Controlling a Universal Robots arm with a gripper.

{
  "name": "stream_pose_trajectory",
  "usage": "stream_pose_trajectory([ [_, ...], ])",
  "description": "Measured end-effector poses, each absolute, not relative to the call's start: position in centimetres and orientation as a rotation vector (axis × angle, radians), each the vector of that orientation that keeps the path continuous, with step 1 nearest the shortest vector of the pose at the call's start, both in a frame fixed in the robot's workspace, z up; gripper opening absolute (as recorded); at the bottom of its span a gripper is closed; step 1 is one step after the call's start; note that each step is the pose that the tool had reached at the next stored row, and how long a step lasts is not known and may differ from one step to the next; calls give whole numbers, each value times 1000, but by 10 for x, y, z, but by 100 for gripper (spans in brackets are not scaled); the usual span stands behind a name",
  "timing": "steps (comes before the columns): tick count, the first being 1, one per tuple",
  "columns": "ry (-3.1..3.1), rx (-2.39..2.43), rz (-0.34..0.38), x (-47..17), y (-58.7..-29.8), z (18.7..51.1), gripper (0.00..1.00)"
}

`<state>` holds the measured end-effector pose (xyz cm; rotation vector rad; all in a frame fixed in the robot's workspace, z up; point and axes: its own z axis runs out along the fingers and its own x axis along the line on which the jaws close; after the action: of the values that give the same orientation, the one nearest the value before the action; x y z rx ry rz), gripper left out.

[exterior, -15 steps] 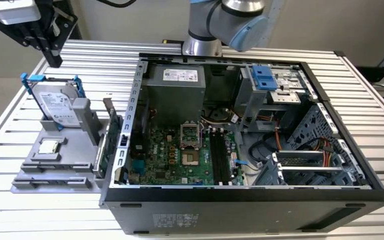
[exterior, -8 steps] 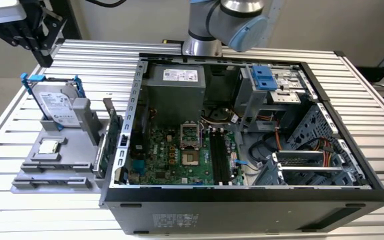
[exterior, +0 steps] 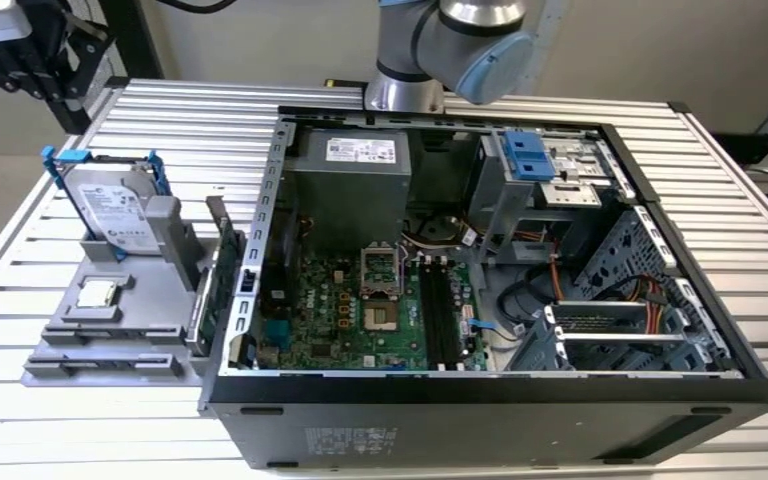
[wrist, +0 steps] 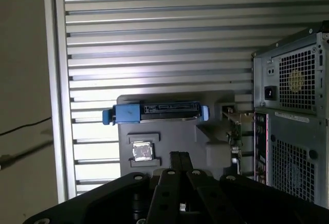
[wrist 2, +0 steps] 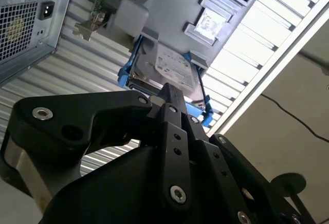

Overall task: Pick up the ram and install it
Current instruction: 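Reach for the ram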

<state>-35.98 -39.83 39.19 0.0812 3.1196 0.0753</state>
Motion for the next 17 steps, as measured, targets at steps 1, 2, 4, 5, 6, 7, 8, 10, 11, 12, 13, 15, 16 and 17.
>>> stream_pose_trajectory([
  [1,3120,77,75,-361,-398,392,0],
  [2,3120,76,75,-362,-398,392,0],
  [4,3120,75,75,-362,-398,392,0],
  [5,3120,75,75,-362,-398,392,0],
  [6,3120,76,75,-362,-398,392,0],
  [7,3120,76,75,-362,-398,392,0],
  [8,3120,76,75,-362,-398,392,0],
  [10,3120,76,75,-362,-398,392,0],
  [11,3120,76,75,-363,-399,392,0],
  [12,3120,76,75,-363,-399,392,0],
  [13,3120,76,75,-364,-399,392,0],
  [15,3120,76,75,-365,-401,392,0],
  [16,3120,76,75,-366,-401,392,0],
  [17,3120,76,75,-367,-402,392,0],
])
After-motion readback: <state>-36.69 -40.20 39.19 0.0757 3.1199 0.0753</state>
